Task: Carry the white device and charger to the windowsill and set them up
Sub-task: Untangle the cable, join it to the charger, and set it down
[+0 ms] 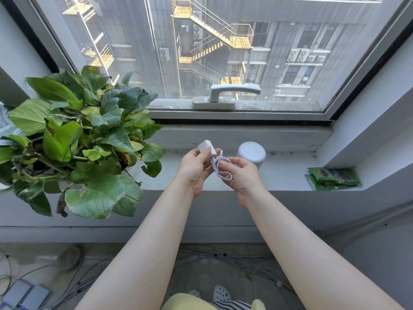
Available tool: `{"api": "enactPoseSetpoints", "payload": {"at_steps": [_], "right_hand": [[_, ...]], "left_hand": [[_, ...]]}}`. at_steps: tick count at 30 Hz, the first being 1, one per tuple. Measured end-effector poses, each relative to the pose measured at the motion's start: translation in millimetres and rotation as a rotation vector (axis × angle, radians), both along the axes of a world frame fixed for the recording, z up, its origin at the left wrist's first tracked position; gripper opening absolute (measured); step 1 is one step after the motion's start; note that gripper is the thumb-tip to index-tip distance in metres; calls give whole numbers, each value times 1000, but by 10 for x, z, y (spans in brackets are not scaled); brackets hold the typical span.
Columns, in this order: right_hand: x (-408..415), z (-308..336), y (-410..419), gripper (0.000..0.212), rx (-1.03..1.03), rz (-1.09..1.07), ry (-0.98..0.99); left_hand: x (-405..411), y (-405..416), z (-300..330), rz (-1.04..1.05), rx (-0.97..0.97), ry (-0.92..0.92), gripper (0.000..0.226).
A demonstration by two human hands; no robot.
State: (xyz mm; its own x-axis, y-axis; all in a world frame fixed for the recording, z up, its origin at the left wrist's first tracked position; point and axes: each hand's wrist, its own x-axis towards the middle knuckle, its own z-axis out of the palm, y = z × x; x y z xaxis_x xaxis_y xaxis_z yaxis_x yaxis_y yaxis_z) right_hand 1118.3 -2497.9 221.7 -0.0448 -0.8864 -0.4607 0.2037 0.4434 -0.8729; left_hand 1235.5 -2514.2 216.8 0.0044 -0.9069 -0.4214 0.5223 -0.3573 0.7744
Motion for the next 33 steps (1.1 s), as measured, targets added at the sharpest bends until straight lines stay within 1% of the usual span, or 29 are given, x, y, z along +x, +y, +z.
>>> {"api": "enactPoseSetpoints", "payload": {"at_steps": [1, 2, 4, 6, 8, 10, 11, 14, 17, 19, 20, 22, 23, 25, 29, 33], "right_hand": [[-3, 7, 8, 38, -8, -18, 19], [-9, 9, 25, 44, -36, -25, 83], [-14, 1, 83, 50, -168, -10, 301], [-1, -36, 134, 47, -330, 53, 510], [19, -81, 145, 33, -424, 113, 650], [35, -90, 126, 20, -442, 134, 681], [38, -96, 108, 17, -437, 131, 682], [46, -105, 45, 17, -406, 121, 706], [35, -96, 23, 11, -389, 116, 680], [24, -99, 31, 9, -367, 104, 635], [25, -99, 40, 9, -337, 85, 578], [34, -70, 71, 14, -256, 23, 404], [34, -50, 82, 15, -222, -13, 324], [20, -6, 88, 14, -180, -61, 236], [-51, 40, 86, 7, -148, -11, 160], [-118, 54, 108, 5, -188, 59, 125]], "left_hand": [[-2, 1, -6, 8, 2, 7, 11], [-6, 1, -10, 22, 8, 14, 11], [-12, -8, -10, 62, 22, 34, 12], [-24, -21, 2, 98, 28, 66, 15], [-40, -23, 17, 106, 24, 92, 16], [-57, -17, 24, 99, 17, 103, 17], [-60, -12, 25, 96, 14, 101, 18], [-51, -5, 11, 95, 5, 97, 18], [-50, 7, 2, 83, -4, 91, 15], [-52, 11, -4, 78, -19, 52, 18], [-53, 10, -6, 74, -28, 25, 19], [-53, 6, -6, 72, -41, -8, 16], [-49, 0, -4, 80, -42, -10, 13], [-24, -13, 3, 115, -33, 16, 10], [25, -24, 5, 136, -30, 63, 23], [20, -26, 3, 153, -10, 59, 17]]}}
